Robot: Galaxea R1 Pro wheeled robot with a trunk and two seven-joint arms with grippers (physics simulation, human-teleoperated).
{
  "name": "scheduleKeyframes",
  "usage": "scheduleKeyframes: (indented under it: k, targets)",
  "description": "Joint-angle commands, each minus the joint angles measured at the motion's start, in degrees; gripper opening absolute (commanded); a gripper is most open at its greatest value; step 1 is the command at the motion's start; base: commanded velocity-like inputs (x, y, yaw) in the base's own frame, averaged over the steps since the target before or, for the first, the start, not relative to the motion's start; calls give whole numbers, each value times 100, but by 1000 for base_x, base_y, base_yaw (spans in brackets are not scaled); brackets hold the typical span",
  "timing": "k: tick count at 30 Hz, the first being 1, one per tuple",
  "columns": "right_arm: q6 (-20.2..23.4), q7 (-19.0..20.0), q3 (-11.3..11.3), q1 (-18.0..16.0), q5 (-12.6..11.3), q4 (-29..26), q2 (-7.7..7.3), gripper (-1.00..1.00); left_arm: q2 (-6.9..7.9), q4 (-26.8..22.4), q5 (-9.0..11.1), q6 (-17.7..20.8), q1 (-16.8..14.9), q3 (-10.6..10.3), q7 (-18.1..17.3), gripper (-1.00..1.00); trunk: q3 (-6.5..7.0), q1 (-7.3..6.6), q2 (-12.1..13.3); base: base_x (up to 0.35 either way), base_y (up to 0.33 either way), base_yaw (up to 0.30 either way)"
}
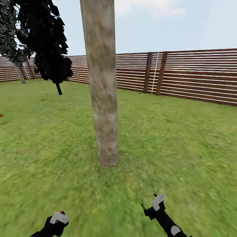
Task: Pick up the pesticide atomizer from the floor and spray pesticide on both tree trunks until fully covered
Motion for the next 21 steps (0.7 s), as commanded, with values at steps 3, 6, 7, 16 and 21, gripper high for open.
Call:
scheduleKeyframes:
  k: [3,6,7,16,21]
  targets:
    - [306,1591,181,-327,177,-338,5,100,276,-395,-878,116,-307,-23,-1771,-100,-7,-1,-2,0,0,0]
    - [666,2808,221,-492,727,-888,7,100,491,-564,-1326,221,-654,-37,-3069,-100,-7,-1,-2,0,0,0]
    - [701,3073,224,-508,904,-1020,10,100,521,-599,-1407,232,-737,-40,-3291,-100,-7,-1,-2,0,0,0]
    - [781,4357,228,-546,1461,-1646,166,100,441,-1017,-2733,898,-996,-40,-4436,-100,-7,-1,-2,0,0,0]
    - [1494,4380,229,-546,1486,-1687,547,-100,187,-1181,-2869,973,-998,-321,-4446,-100,-7,-1,-2,0,0,0]
